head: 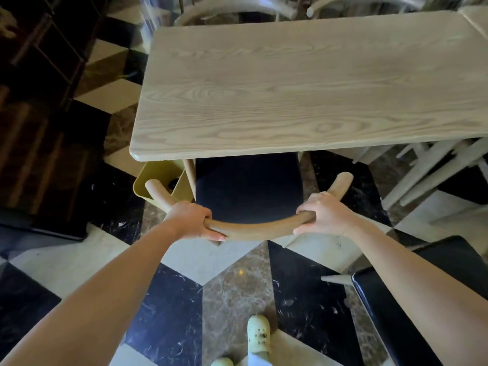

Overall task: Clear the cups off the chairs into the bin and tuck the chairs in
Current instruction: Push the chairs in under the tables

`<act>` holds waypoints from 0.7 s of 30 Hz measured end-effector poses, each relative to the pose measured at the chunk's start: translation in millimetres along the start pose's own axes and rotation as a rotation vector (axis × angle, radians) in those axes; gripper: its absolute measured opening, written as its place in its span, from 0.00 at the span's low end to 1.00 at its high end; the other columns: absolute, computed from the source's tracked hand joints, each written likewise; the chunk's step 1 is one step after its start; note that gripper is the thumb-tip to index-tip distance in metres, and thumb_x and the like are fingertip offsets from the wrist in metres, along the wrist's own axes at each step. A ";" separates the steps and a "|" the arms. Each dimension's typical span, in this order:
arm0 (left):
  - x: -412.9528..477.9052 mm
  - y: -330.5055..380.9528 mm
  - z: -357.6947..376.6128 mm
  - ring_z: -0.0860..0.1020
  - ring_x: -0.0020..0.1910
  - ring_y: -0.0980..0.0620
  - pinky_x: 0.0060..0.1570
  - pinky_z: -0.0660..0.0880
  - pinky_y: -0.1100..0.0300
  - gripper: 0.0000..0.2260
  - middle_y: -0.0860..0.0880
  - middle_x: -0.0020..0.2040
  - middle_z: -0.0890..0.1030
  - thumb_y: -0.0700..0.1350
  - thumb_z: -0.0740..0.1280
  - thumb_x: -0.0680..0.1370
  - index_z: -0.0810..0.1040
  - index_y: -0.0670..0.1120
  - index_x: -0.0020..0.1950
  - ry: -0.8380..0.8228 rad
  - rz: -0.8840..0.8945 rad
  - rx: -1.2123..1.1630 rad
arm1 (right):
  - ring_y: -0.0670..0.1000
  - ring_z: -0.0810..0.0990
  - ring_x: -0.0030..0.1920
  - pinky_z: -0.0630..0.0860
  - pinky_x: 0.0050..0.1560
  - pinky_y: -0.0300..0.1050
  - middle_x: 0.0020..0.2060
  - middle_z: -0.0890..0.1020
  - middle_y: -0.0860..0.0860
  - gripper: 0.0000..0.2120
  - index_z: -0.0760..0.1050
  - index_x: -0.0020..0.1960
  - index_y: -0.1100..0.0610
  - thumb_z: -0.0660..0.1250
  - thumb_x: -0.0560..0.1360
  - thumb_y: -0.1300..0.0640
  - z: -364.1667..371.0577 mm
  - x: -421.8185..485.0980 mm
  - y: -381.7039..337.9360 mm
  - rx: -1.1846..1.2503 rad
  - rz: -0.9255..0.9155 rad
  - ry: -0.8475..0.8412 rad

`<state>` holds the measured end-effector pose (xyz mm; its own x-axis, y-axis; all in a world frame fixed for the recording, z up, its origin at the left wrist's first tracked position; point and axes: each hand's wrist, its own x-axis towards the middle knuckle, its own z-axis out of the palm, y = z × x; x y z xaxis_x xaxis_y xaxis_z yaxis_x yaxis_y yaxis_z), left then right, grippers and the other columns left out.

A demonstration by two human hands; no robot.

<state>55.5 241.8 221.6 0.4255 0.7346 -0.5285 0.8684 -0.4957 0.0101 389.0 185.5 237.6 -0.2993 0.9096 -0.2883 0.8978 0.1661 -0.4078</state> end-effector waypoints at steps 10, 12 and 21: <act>22.9 -3.2 -9.3 0.78 0.42 0.53 0.40 0.75 0.57 0.31 0.54 0.40 0.81 0.78 0.58 0.63 0.77 0.54 0.48 -0.018 0.019 0.020 | 0.43 0.71 0.50 0.58 0.61 0.37 0.39 0.73 0.37 0.18 0.81 0.51 0.52 0.74 0.67 0.42 -7.5 19.8 17.0 0.017 -0.039 0.004; 23.1 -2.6 -10.2 0.78 0.42 0.53 0.41 0.76 0.56 0.30 0.54 0.40 0.81 0.78 0.58 0.63 0.76 0.54 0.48 -0.037 0.021 0.029 | 0.44 0.72 0.51 0.59 0.62 0.39 0.40 0.76 0.37 0.18 0.81 0.50 0.51 0.74 0.67 0.41 -6.4 20.0 18.1 0.024 -0.049 0.001; 25.7 -0.7 -11.3 0.78 0.41 0.53 0.42 0.75 0.57 0.30 0.53 0.41 0.81 0.77 0.59 0.63 0.75 0.53 0.47 -0.103 0.011 0.018 | 0.45 0.73 0.51 0.60 0.58 0.41 0.46 0.79 0.41 0.24 0.78 0.51 0.49 0.67 0.65 0.32 3.4 22.3 28.5 -0.060 -0.099 -0.004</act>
<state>68.7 266.3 217.6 0.4059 0.6777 -0.6131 0.8585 -0.5128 0.0016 406.9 209.2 216.6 -0.3882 0.8863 -0.2525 0.8815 0.2773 -0.3821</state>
